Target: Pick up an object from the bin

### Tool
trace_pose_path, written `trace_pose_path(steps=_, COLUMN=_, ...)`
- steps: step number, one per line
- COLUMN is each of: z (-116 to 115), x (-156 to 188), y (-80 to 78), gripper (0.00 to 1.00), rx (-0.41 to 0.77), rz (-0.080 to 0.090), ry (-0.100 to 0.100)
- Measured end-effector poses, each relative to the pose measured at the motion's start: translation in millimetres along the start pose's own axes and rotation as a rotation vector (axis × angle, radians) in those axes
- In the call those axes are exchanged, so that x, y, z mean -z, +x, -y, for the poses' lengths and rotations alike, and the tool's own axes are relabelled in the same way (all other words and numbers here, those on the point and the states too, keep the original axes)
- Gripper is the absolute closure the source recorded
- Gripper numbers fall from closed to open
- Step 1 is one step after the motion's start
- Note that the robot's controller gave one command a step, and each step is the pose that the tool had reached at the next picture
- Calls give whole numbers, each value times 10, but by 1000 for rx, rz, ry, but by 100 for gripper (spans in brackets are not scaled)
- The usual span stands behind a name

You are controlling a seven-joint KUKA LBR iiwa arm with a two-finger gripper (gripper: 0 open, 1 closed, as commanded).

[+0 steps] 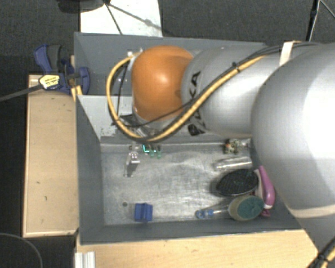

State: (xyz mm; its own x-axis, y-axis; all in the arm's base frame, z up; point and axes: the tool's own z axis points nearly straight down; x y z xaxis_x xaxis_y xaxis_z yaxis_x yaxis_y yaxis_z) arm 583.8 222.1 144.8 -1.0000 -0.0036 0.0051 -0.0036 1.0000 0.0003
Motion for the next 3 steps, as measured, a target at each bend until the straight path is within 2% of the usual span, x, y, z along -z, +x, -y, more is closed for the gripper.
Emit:
trace_pose_path(steps=1, z=374, x=-9, y=779, gripper=0, rx=59, rz=0, ry=3)
trace_pose_path(steps=2, z=-108, x=-679, y=1026, gripper=0, rx=296, rz=21, ry=-3)
trace_pose_path(steps=3, z=468, x=-698, y=783, gripper=0, rx=616, rz=10, ry=2)
